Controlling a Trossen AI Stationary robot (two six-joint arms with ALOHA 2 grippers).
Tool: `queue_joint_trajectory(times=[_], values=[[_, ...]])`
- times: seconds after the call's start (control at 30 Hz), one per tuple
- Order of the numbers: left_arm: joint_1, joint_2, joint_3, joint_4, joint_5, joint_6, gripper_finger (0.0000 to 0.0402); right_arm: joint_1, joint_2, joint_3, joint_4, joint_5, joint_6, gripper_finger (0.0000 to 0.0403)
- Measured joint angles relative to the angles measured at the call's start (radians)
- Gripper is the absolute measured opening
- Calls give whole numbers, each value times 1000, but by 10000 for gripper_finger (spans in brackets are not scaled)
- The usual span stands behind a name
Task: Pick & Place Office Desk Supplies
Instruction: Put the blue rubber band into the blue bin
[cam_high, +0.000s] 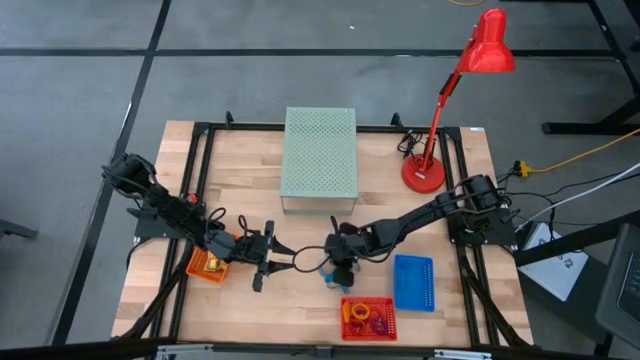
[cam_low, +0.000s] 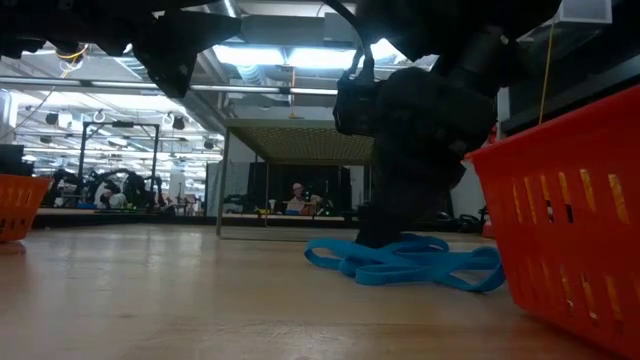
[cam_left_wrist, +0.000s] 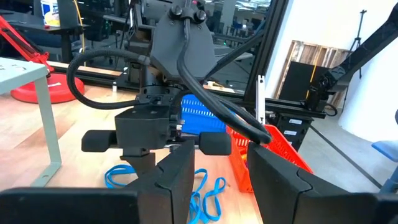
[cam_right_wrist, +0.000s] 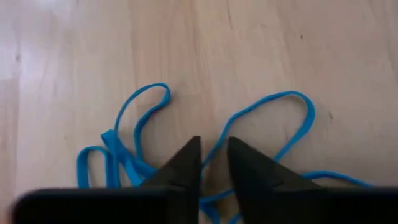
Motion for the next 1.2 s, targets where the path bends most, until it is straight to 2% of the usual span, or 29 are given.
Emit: queue_joint_trajectory(times=[0.07, 0.13, 0.4, 0.63, 0.77, 1.0, 1.2], values=[[0, 0, 0, 0, 0, 0, 143, -1, 0, 0, -1, 9, -6, 27], [0, 0, 0, 0, 0, 0, 143, 0, 0, 0, 0, 19, -24, 9], [-8, 0, 0, 0, 1, 0, 143, -2, -22, 0, -13, 4, -29, 3], [-19, 0, 0, 0, 2, 1, 143, -1, -173, 0, -85, 24, -51, 2], [-20, 0, 0, -1, 0, 8, 143, 28, -269, 0, -221, 79, -26, 1], [-20, 0, 0, -1, 0, 8, 143, 149, -428, 0, -469, 192, 127, 1], [-20, 0, 0, -2, 0, 9, 143, 343, -521, 0, -657, 338, 399, 0]])
